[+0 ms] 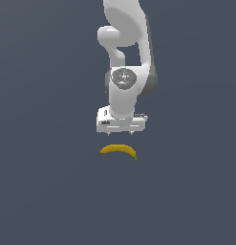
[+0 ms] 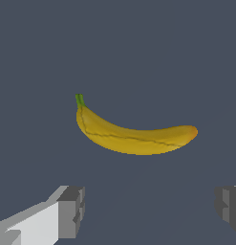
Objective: Pick up the object and move it to a goal position.
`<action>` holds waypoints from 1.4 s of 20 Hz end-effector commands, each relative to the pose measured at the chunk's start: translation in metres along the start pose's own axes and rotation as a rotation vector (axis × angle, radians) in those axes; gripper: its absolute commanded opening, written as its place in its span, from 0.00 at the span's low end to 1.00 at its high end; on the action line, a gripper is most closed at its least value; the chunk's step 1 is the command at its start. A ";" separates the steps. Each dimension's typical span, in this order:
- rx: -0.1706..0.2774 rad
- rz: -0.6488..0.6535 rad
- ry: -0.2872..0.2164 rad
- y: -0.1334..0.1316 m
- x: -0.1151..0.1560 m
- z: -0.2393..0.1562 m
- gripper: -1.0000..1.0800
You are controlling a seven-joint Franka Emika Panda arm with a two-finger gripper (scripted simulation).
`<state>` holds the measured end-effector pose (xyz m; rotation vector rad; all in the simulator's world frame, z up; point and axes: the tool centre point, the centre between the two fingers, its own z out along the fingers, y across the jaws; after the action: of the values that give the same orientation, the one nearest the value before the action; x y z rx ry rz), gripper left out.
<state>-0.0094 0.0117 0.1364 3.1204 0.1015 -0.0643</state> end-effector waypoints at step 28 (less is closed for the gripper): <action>0.010 -0.213 -0.010 -0.021 0.003 0.006 0.96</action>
<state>-0.0088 0.0338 0.1316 3.1117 0.3911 -0.0840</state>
